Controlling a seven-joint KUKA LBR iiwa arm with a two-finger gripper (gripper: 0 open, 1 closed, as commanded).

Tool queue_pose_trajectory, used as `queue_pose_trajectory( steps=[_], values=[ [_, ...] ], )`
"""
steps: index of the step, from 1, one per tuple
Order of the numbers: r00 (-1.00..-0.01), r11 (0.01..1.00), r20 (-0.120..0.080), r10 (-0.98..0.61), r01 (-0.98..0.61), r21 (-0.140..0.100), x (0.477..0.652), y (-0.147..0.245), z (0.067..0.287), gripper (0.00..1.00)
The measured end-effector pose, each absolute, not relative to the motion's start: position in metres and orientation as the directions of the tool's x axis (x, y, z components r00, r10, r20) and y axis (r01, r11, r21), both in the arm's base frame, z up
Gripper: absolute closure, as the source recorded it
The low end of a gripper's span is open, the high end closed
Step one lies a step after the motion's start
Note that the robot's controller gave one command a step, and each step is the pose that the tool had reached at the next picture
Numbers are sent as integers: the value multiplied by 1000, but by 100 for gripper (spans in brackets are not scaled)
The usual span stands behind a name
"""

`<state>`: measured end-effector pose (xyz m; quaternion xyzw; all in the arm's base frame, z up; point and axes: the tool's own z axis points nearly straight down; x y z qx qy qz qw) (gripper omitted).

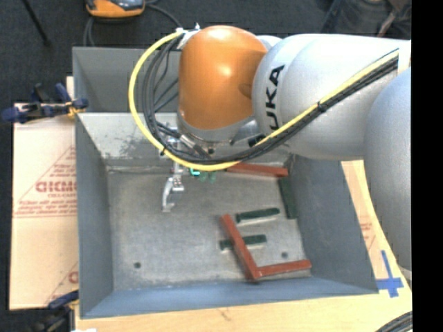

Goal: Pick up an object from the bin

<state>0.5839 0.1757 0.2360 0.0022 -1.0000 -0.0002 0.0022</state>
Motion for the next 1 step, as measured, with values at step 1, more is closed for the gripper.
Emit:
queue_pose_trajectory(
  steps=[1],
  values=[
    [-1000,1000,-3,1,1,2,585,174,241,100]
  ],
)
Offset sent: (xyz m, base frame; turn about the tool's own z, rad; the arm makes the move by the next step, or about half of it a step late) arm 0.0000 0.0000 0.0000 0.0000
